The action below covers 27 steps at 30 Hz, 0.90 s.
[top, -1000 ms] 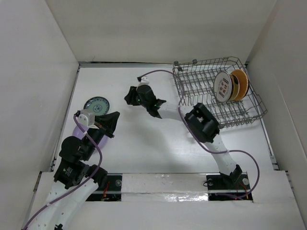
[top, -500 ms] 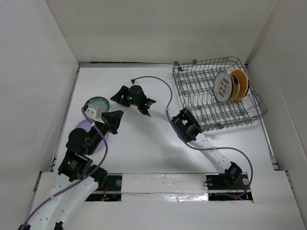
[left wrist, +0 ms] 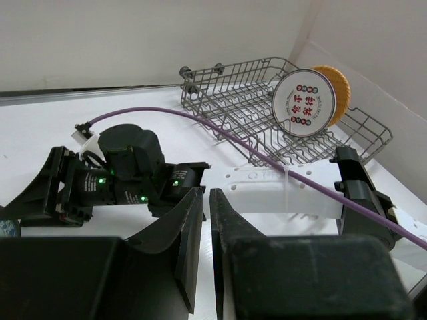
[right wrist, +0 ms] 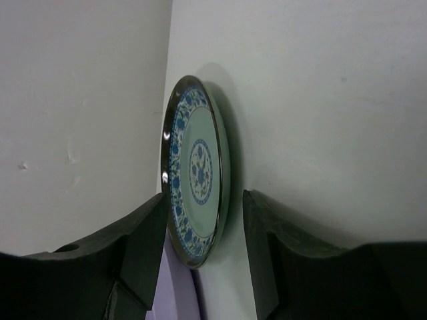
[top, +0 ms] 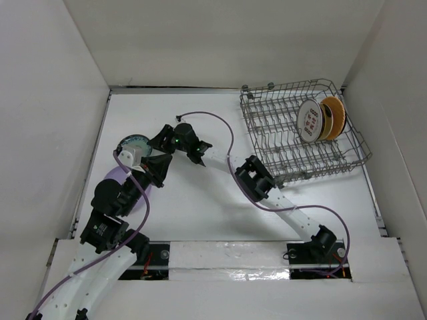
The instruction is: Load the plates into the dish rack
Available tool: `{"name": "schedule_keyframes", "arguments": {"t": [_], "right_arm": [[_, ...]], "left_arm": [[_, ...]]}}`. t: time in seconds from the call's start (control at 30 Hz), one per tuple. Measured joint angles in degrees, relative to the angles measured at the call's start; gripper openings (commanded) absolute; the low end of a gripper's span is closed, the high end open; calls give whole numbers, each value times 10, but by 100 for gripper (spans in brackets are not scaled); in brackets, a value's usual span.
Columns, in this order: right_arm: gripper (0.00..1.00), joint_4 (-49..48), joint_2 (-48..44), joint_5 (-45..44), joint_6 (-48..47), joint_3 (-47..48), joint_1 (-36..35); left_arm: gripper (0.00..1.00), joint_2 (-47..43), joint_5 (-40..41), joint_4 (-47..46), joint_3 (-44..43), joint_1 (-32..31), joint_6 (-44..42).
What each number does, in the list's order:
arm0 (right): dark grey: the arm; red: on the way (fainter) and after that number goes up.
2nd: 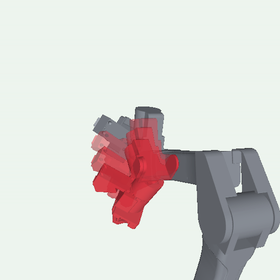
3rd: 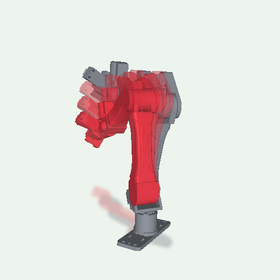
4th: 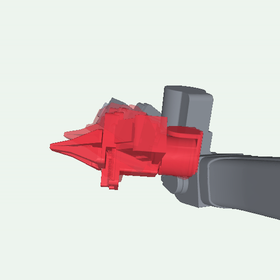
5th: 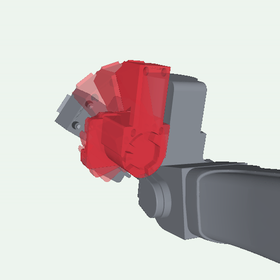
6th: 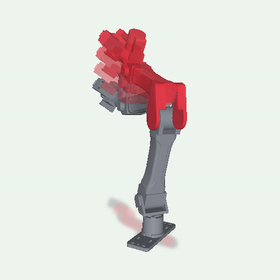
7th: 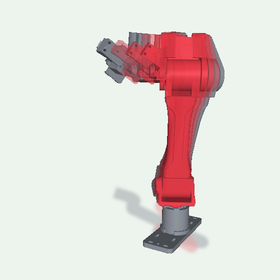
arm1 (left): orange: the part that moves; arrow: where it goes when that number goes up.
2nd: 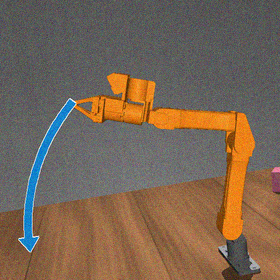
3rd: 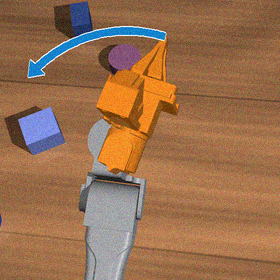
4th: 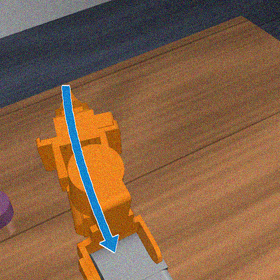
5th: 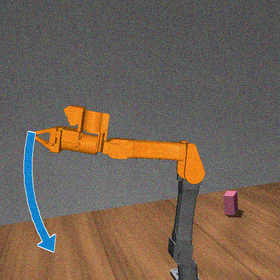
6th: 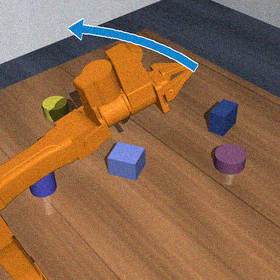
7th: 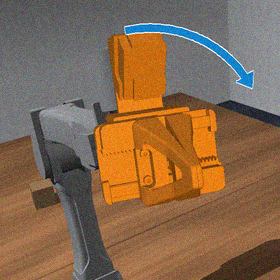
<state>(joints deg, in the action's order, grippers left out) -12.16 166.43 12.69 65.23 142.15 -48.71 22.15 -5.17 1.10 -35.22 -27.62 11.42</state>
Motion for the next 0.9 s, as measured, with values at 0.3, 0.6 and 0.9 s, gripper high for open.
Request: {"name": "schedule_keyframes", "arguments": {"t": [0.3,0.6,0.9], "right_arm": [[43,10,4,2,16,3,-16],[14,-40,-19,-9,34,-69,-20],[4,-127,-59,-14,56,-167,-20]], "left_arm": [[9,-21,-6,0,0,0,0],[10,-56,-4,0,0,0,0],[10,-59,-4,0,0,0,0]]}}
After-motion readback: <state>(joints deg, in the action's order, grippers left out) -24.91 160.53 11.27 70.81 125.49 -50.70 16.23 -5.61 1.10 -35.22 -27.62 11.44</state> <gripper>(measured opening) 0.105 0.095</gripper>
